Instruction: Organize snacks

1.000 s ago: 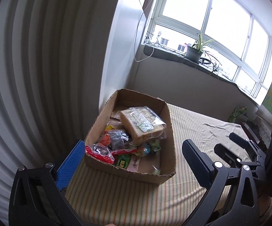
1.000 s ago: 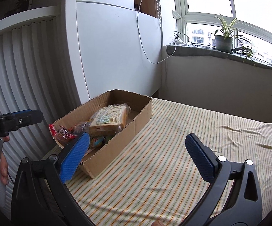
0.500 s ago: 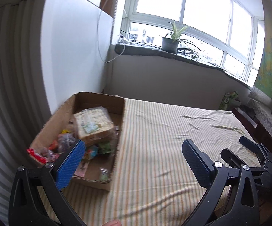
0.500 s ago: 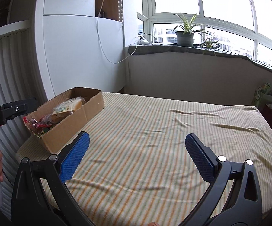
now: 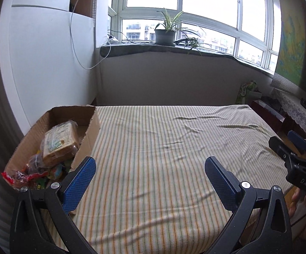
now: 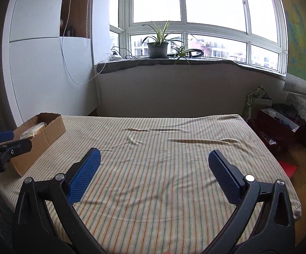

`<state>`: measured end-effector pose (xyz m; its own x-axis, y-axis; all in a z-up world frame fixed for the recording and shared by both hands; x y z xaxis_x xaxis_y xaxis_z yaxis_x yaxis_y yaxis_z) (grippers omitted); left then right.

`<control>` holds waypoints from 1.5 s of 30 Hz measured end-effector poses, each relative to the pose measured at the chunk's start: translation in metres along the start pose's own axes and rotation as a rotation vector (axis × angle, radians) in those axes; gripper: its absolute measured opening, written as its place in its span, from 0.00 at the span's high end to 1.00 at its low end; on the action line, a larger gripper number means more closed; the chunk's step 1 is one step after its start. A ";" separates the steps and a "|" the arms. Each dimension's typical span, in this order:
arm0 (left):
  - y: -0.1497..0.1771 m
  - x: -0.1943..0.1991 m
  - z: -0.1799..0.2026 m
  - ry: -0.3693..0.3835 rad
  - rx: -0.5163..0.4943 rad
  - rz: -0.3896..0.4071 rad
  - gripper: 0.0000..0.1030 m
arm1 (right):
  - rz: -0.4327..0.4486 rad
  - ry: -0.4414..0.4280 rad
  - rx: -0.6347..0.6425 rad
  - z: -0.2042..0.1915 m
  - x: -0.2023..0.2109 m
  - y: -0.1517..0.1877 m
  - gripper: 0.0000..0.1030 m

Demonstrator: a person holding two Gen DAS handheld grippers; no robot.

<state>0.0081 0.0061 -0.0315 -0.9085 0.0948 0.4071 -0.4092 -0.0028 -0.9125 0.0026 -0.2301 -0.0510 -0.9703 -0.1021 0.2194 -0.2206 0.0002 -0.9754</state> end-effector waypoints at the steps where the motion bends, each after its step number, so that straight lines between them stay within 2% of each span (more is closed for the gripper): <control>1: 0.001 -0.001 0.000 -0.016 -0.011 -0.008 0.01 | 0.002 -0.002 -0.008 0.002 0.000 -0.001 0.00; 4: 0.004 0.000 -0.001 -0.058 -0.033 -0.015 0.01 | 0.004 -0.007 -0.015 0.001 0.001 -0.002 0.00; 8: 0.007 0.002 -0.002 -0.066 -0.038 -0.016 0.01 | 0.001 -0.020 0.000 -0.008 0.000 -0.002 0.00; 12: 0.009 0.006 -0.001 -0.065 -0.053 -0.016 0.01 | -0.003 -0.027 0.012 -0.016 -0.001 -0.003 0.00; 19: 0.012 0.007 -0.009 -0.039 -0.001 -0.033 0.01 | -0.016 -0.037 0.036 -0.029 -0.003 -0.003 0.00; 27: 0.011 0.010 -0.010 -0.035 -0.004 -0.024 0.01 | -0.026 -0.043 0.055 -0.038 -0.006 -0.005 0.00; 45: 0.012 0.008 -0.007 -0.029 -0.010 -0.031 0.01 | -0.038 -0.048 0.059 -0.040 -0.009 -0.004 0.00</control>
<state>-0.0036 0.0138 -0.0395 -0.8973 0.0656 0.4365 -0.4368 0.0100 -0.8995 0.0082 -0.1899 -0.0481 -0.9550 -0.1484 0.2567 -0.2500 -0.0627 -0.9662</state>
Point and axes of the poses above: each gripper's, at about its wrist camera, not at the fingertips, and x roughly against the way its jaws point, z to its right, y to its underside, the point moved 1 cm from there along -x, roughly the way its jaws point, and after that the axes turned 11 degrees about z, right-handed, at the moved point
